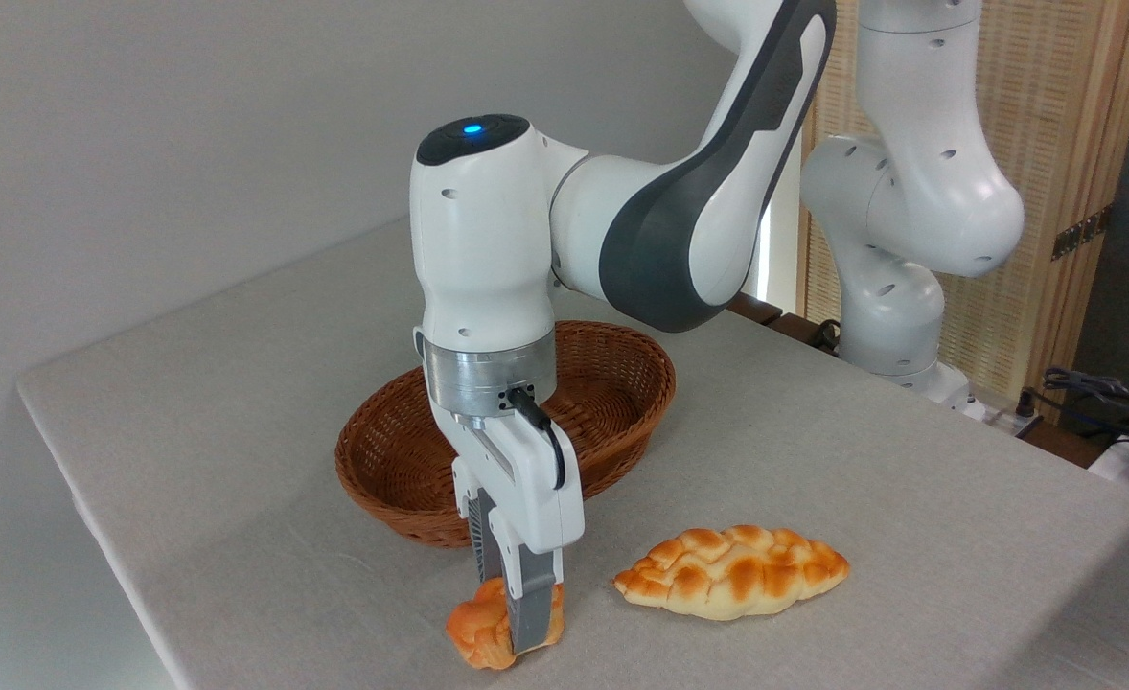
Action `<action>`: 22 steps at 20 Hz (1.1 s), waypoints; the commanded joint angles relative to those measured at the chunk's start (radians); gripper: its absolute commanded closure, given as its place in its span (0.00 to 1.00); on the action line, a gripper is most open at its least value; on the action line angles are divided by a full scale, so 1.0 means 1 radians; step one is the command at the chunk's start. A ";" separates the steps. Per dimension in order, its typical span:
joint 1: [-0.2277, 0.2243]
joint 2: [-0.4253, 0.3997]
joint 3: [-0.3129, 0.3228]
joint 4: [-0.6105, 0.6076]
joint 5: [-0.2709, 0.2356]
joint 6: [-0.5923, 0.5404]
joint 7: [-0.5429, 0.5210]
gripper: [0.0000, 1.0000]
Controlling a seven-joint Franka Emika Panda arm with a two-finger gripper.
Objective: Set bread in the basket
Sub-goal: 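Lift the bun and carry it over the wicker basket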
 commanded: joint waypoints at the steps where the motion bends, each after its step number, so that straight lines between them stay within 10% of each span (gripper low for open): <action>1: 0.001 -0.001 0.012 0.038 -0.004 0.014 0.015 0.60; 5: 0.000 -0.044 0.005 0.069 -0.010 0.011 0.001 0.58; 9: -0.014 -0.111 -0.062 0.069 -0.165 -0.008 -0.100 0.53; 14: -0.014 -0.188 -0.154 0.067 -0.203 -0.239 -0.147 0.47; 17: -0.014 -0.193 -0.195 0.063 -0.202 -0.316 -0.193 0.00; 22: -0.035 -0.188 -0.199 0.046 -0.200 -0.359 -0.250 0.00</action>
